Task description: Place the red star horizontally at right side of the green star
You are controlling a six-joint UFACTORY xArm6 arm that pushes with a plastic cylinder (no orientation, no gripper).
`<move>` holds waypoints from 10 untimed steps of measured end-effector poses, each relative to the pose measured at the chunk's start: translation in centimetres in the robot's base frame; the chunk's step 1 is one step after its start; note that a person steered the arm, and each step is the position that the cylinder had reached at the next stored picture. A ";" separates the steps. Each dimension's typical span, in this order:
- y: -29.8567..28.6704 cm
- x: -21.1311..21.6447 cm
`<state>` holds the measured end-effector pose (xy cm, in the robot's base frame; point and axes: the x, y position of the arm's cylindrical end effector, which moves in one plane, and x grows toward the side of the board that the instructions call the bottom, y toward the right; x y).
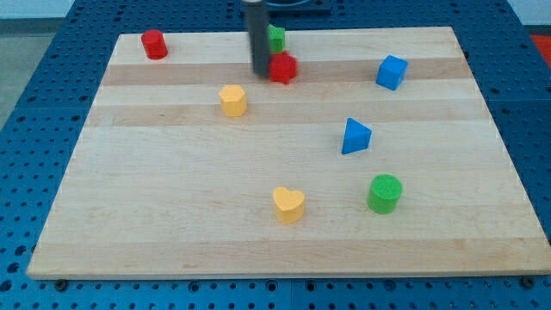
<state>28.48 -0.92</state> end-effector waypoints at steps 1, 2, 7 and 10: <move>6.0 -0.7; 6.0 -0.6; 14.0 -1.6; 20.5 -2.6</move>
<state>25.91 19.61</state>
